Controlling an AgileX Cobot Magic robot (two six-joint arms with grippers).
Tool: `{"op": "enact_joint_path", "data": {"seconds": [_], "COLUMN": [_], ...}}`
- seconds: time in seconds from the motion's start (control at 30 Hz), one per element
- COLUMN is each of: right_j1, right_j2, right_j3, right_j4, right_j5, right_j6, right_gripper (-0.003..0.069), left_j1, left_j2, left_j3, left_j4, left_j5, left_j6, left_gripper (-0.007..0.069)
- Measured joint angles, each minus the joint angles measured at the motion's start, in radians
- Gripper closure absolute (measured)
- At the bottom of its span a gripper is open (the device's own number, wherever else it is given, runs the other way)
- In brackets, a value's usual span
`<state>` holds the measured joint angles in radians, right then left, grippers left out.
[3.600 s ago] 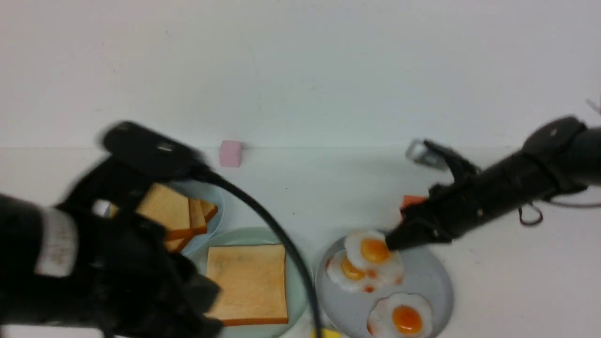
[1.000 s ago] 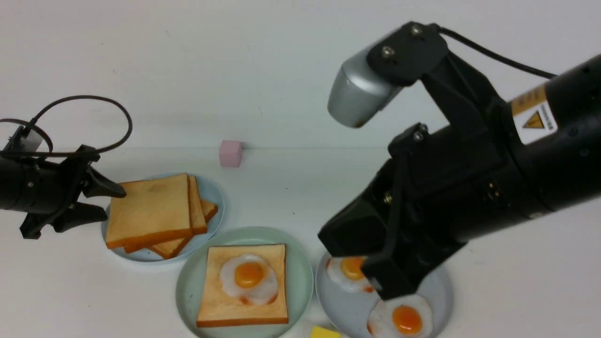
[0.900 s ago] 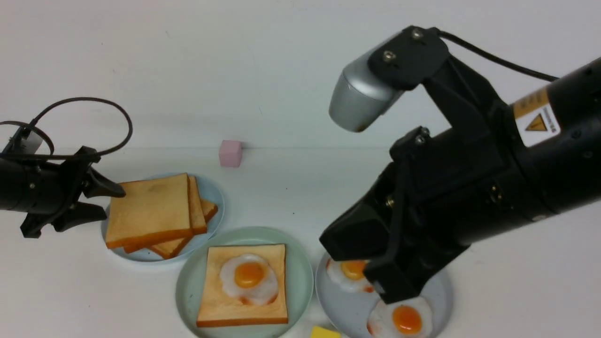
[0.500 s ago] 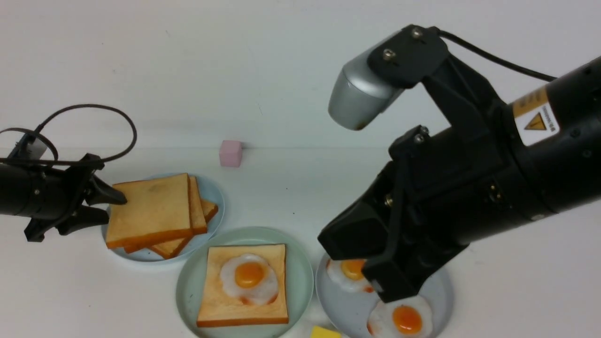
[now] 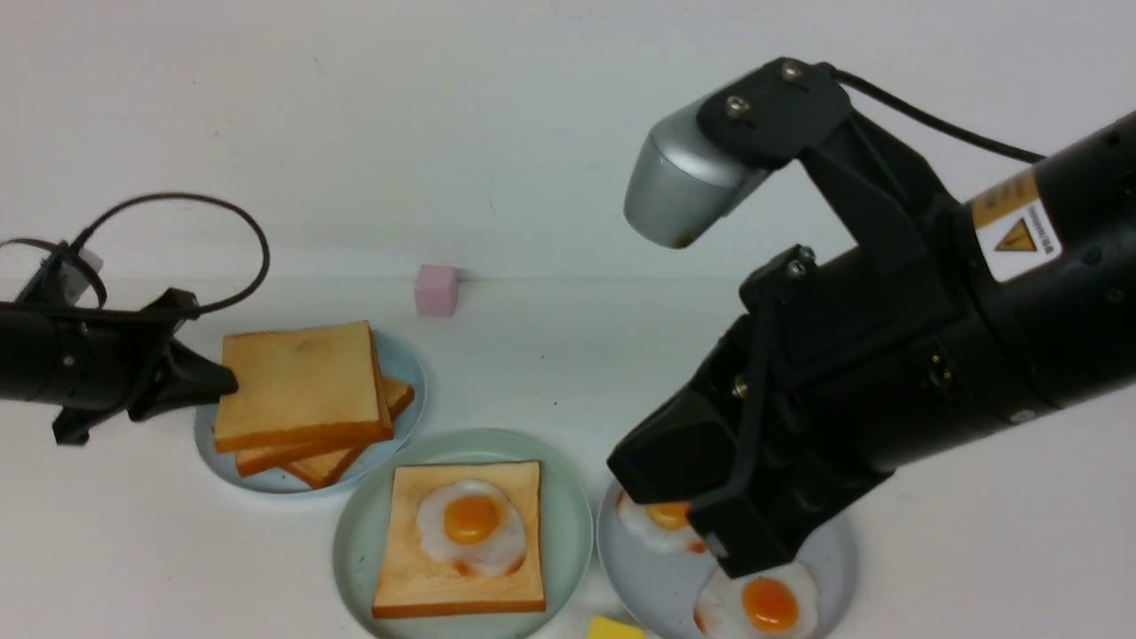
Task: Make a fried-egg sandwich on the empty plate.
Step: Use the left arm to place a slice of bread on the fried egg in the middle
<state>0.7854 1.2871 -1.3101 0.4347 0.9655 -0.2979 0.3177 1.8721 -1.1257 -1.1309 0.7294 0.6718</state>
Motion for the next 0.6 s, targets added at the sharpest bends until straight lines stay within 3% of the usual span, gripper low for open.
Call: {"op": "enact_joint_path", "data": {"seconds": [0.23, 0.43, 0.6], "right_j1": [0.000, 0.000, 0.000], "right_j2": [0.000, 0.000, 0.000], "right_j3": [0.000, 0.000, 0.000], "right_j4": [-0.001, -0.009, -0.010], "right_j5": [0.005, 0.005, 0.006], "right_j6": [0.004, 0.005, 0.005], "right_gripper": [0.0657, 0.0656, 0.0655], "left_j1": [-0.061, -0.233, -0.351], "left_j2": [-0.180, -0.255, -0.226], "left_j3": [0.063, 0.241, 0.330], "left_j4": [0.003, -0.003, -0.043], "left_j5": [0.114, 0.037, -0.118], "left_j6": [0.104, 0.119, 0.138], "left_gripper": [0.0631, 0.0631, 0.0631]}}
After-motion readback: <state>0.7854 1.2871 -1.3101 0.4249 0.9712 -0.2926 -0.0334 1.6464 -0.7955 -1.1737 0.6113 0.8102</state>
